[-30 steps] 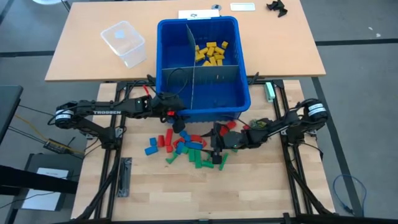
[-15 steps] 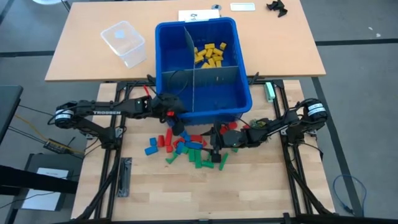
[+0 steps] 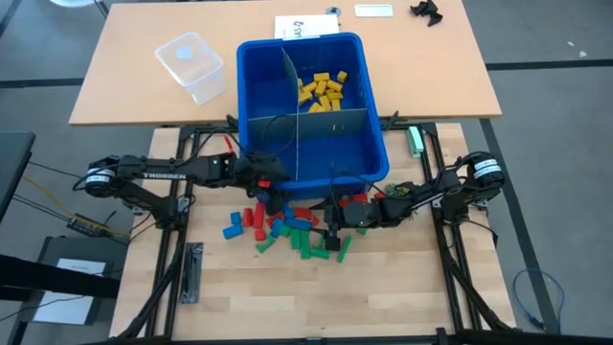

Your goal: Sort Items/Unsort Items

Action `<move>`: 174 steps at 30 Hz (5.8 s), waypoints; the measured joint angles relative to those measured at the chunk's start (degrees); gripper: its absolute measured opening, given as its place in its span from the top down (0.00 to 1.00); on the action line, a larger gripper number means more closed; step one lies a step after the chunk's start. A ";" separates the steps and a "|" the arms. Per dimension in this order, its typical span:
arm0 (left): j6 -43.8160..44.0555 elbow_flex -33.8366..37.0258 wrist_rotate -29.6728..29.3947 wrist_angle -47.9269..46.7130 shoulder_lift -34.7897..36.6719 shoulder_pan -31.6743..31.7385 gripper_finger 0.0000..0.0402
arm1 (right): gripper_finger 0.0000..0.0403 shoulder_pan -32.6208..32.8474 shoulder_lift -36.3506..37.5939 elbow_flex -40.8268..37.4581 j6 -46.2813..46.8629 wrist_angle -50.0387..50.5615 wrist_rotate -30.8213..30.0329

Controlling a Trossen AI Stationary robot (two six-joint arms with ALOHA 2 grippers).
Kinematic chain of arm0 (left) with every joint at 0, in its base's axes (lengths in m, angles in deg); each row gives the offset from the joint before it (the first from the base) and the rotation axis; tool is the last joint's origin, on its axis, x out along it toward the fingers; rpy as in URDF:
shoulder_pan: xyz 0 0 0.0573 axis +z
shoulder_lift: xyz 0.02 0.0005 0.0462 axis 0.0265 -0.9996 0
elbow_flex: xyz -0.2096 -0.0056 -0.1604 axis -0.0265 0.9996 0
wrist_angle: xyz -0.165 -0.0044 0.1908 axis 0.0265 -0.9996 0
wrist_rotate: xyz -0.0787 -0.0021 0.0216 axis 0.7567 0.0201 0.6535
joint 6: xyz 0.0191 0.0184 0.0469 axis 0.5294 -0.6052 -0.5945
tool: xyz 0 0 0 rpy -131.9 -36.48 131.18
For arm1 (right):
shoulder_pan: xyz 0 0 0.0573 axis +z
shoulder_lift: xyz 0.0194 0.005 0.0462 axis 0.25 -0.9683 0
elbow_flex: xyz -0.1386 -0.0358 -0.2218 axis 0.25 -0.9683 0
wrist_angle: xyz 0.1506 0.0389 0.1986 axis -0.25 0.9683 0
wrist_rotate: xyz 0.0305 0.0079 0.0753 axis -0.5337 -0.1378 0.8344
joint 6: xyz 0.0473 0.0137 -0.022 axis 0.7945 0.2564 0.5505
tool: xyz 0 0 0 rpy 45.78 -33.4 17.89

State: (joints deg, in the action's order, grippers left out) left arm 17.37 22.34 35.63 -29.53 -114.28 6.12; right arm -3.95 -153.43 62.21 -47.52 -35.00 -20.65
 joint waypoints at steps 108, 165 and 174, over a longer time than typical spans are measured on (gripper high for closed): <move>-13.48 -11.88 -32.34 19.70 -4.41 -7.57 0.63 | 0.28 3.71 -0.20 -0.04 17.30 0.94 -8.80; 46.48 3.29 -33.12 -45.12 16.42 -31.75 0.40 | 0.28 4.61 -0.20 -0.04 19.31 3.00 -9.83; 64.22 14.71 -30.41 -42.09 14.30 -31.51 0.40 | 0.28 4.63 -0.20 -0.04 19.27 2.99 -9.81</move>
State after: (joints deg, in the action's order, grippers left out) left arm 81.59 37.04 5.22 -71.62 -99.97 -25.39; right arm 0.68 -153.63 62.17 -28.26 -32.01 -30.46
